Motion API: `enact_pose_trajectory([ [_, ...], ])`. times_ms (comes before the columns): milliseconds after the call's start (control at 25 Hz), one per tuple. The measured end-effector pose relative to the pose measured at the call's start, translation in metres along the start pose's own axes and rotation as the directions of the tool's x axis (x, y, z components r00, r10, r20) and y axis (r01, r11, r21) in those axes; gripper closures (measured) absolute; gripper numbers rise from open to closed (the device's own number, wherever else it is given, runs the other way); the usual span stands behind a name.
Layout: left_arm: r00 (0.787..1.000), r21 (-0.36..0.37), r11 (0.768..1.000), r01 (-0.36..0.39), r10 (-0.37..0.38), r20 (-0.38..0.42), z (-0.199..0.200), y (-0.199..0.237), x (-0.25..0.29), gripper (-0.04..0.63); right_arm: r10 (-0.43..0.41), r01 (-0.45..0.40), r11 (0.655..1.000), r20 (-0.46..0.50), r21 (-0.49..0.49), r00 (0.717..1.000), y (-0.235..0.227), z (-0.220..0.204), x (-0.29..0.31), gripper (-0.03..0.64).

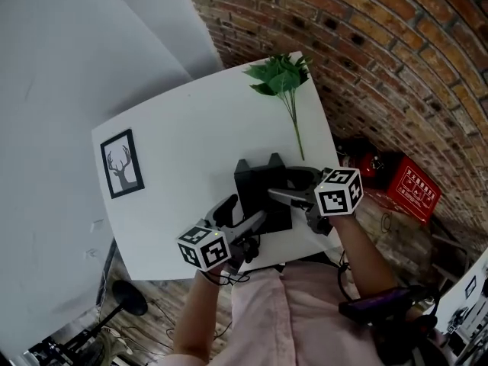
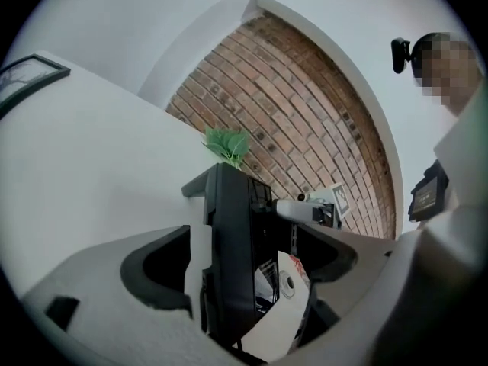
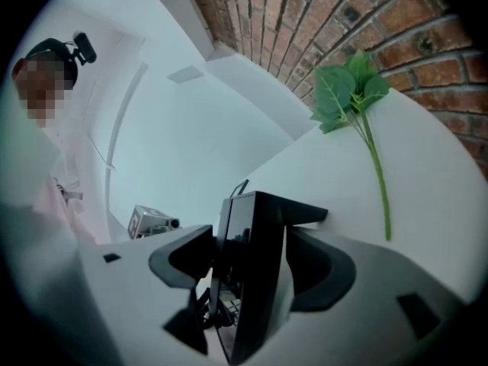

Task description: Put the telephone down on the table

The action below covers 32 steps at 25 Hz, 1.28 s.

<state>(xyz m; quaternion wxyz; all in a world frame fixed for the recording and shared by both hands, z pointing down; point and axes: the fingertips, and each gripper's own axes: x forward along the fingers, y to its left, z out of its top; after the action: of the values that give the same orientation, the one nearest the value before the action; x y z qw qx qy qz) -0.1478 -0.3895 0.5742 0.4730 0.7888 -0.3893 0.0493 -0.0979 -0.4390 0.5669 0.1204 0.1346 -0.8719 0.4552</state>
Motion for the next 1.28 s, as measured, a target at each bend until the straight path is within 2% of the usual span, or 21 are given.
enact_pose_trajectory([
  [120, 0.997, 0.005, 1.000, -0.016, 0.016, 0.074, 0.016, -0.003, -0.020, 0.152, -0.072, 0.073, 0.997, 0.031, -0.030, 0.997, 0.001, 0.010, -0.011, 0.321],
  [240, 0.985, 0.062, 0.997, -0.044, 0.032, 0.172, 0.044, -0.019, -0.047, 0.162, -0.112, 0.120, 0.990, 0.108, -0.075, 0.988, 0.018, 0.028, -0.031, 0.362],
  [320, 0.966, 0.133, 0.987, -0.088, 0.052, 0.255, 0.073, -0.035, -0.065, 0.221, -0.135, 0.161, 0.978, 0.189, -0.131, 0.973, 0.036, 0.049, -0.047, 0.407],
  [400, 0.931, 0.197, 0.967, -0.162, 0.084, 0.354, 0.106, -0.053, -0.086, 0.332, -0.170, 0.234, 0.949, 0.281, -0.211, 0.944, 0.059, 0.077, -0.063, 0.456],
  [480, 0.888, 0.252, 0.937, -0.244, 0.111, 0.447, 0.138, -0.072, -0.106, 0.406, -0.205, 0.328, 0.896, 0.376, -0.300, 0.904, 0.085, 0.105, -0.078, 0.541],
  [560, 0.837, 0.296, 0.900, -0.321, 0.123, 0.533, 0.168, -0.094, -0.125, 0.460, -0.212, 0.411, 0.826, 0.463, -0.385, 0.861, 0.116, 0.130, -0.092, 0.600],
  [680, 0.759, 0.344, 0.842, -0.415, 0.112, 0.641, 0.202, -0.126, -0.147, 0.563, -0.184, 0.497, 0.716, 0.555, -0.489, 0.811, 0.161, 0.155, -0.108, 0.611],
  [720, 0.740, 0.357, 0.824, -0.439, 0.107, 0.664, 0.209, -0.134, -0.151, 0.593, -0.174, 0.520, 0.684, 0.578, -0.511, 0.797, 0.173, 0.160, -0.113, 0.611],
  [800, 0.717, 0.383, 0.794, -0.472, 0.093, 0.691, 0.219, -0.149, -0.157, 0.594, -0.163, 0.558, 0.637, 0.615, -0.531, 0.771, 0.190, 0.165, -0.121, 0.611],
  [880, 0.707, 0.406, 0.774, -0.486, 0.075, 0.703, 0.223, -0.161, -0.159, 0.594, -0.162, 0.587, 0.612, 0.642, -0.530, 0.749, 0.199, 0.167, -0.127, 0.611],
  [1040, 0.706, 0.438, 0.748, -0.499, 0.058, 0.705, 0.220, -0.174, -0.159, 0.594, -0.166, 0.627, 0.583, 0.680, -0.516, 0.714, 0.206, 0.169, -0.138, 0.612],
  [1280, 0.712, 0.444, 0.750, -0.491, 0.052, 0.700, 0.215, -0.180, -0.155, 0.594, -0.170, 0.656, 0.562, 0.707, -0.503, 0.687, 0.211, 0.167, -0.150, 0.614],
])
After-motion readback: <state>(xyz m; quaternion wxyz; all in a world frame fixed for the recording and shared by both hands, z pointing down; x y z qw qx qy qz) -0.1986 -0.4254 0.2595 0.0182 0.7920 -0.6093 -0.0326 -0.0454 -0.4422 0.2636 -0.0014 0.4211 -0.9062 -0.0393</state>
